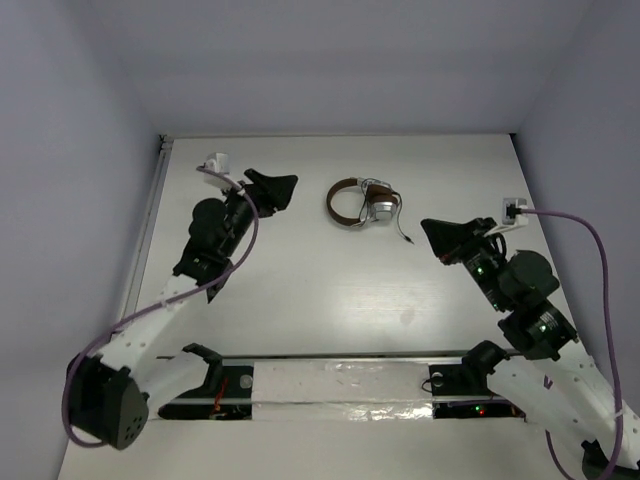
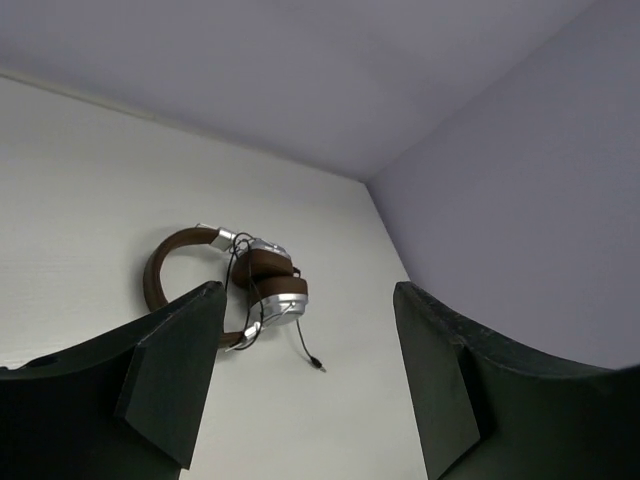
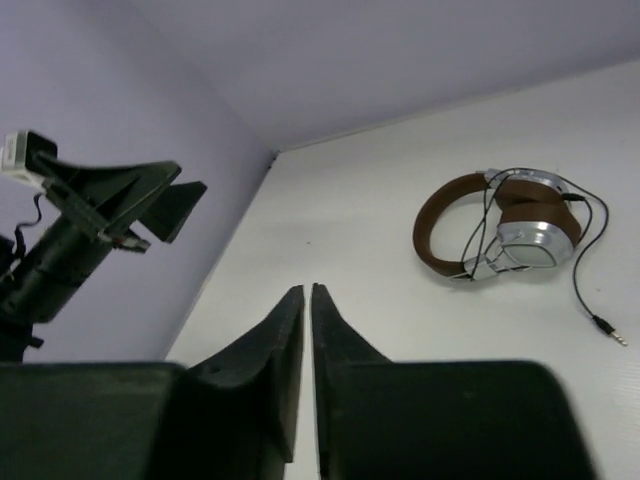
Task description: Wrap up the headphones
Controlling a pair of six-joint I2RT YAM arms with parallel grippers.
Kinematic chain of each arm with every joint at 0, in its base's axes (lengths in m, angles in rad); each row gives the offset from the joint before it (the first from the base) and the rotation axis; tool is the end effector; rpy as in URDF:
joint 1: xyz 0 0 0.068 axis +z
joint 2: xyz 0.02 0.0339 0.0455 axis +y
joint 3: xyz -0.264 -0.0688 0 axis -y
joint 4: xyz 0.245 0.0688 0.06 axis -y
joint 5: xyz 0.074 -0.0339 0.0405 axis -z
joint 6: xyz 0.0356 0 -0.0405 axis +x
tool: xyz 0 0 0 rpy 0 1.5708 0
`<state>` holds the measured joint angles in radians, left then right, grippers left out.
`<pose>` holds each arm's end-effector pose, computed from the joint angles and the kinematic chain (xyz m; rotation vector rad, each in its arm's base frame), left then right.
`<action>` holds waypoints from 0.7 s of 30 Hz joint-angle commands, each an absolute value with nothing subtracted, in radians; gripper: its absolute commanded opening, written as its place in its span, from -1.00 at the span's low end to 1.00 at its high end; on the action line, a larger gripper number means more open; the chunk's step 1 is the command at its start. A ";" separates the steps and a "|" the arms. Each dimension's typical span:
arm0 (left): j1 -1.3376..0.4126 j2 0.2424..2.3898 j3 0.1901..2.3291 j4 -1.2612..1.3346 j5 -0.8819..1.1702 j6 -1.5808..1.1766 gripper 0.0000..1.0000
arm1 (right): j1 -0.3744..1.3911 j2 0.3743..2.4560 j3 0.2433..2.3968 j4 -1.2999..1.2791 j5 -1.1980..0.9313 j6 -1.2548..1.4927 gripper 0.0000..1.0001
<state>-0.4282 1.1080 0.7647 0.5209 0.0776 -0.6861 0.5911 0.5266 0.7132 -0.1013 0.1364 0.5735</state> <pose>0.2361 -0.1108 0.3431 -0.1209 1.4605 -0.9736 0.1109 0.0686 0.3599 0.1010 1.5405 0.8343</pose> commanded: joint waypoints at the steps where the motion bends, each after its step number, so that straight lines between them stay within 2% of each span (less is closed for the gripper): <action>1: -0.426 0.953 0.681 0.487 0.040 -0.683 0.32 | 0.595 0.483 0.764 -0.121 0.115 0.551 -0.62; 2: -0.426 0.912 0.667 0.467 0.032 -0.669 0.35 | 0.595 0.453 0.765 -0.124 0.124 0.549 -0.29; 4: -0.426 0.786 0.634 0.396 0.022 -0.652 0.37 | 0.595 0.422 0.764 -0.136 0.170 0.549 0.04; 5: -0.426 0.750 0.626 0.359 0.006 -0.646 0.38 | 0.595 0.390 0.761 -0.140 0.190 0.552 0.72; 6: -0.426 0.683 0.620 0.292 -0.026 -0.637 0.39 | 0.595 0.376 0.758 -0.149 0.213 0.554 0.99; 13: -0.426 0.499 0.652 0.075 -0.110 -0.601 0.48 | 0.595 0.279 0.704 -0.169 0.416 0.603 0.99; 18: -0.426 0.446 0.678 0.070 -0.118 -0.574 0.52 | 0.595 0.267 0.677 -0.109 0.379 0.621 0.99; 21: -0.426 0.442 0.664 0.093 -0.095 -0.563 0.44 | 0.595 0.290 0.673 -0.087 0.353 0.623 0.99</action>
